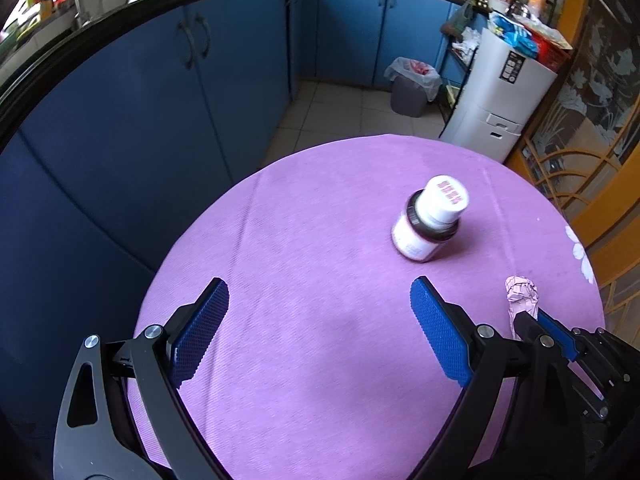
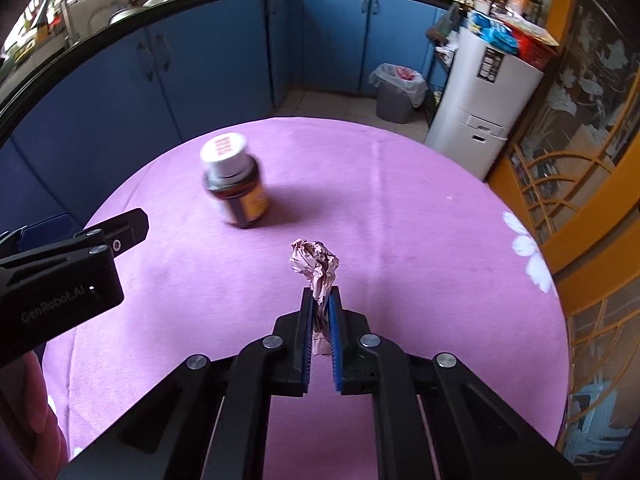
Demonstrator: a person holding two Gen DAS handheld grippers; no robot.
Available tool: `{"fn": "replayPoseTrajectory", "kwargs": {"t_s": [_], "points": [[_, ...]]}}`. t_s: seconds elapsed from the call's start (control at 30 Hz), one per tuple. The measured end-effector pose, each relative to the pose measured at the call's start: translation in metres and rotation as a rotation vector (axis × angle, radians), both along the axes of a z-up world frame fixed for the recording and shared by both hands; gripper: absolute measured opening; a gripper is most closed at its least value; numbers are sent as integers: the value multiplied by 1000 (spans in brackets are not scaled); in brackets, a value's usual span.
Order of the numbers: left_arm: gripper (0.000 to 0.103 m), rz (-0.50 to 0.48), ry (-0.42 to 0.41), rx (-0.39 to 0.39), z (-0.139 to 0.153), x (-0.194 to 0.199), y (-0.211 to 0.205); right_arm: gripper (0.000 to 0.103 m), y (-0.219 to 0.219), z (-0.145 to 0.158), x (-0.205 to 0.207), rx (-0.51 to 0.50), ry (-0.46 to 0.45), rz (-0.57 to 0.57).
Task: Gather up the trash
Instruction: 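Grasp the brown medicine bottle by its white cap with the left tool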
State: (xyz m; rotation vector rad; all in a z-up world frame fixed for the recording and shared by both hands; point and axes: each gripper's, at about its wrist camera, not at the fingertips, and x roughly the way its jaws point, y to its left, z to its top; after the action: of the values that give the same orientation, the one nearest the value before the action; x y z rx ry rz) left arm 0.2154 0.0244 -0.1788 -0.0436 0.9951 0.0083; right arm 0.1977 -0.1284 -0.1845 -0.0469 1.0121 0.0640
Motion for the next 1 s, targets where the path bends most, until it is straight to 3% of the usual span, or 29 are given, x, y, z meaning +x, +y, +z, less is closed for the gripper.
{"fn": "replayPoseTrajectory", "kwargs": {"t_s": [0.3, 0.7, 0.8, 0.93, 1.0], "points": [[91, -79, 13, 1, -6, 29, -44, 8, -36, 0, 14, 16, -1, -51], [91, -117, 7, 65, -20, 65, -81, 8, -68, -11, 29, 42, 13, -100], [80, -123, 11, 67, -24, 72, -86, 8, -75, -12, 31, 46, 13, -112], [50, -129, 47, 65, -32, 80, -87, 8, -83, -12, 33, 55, 11, -131], [46, -125, 48, 65, -32, 80, -86, 8, -86, -11, 33, 57, 9, -138]]}}
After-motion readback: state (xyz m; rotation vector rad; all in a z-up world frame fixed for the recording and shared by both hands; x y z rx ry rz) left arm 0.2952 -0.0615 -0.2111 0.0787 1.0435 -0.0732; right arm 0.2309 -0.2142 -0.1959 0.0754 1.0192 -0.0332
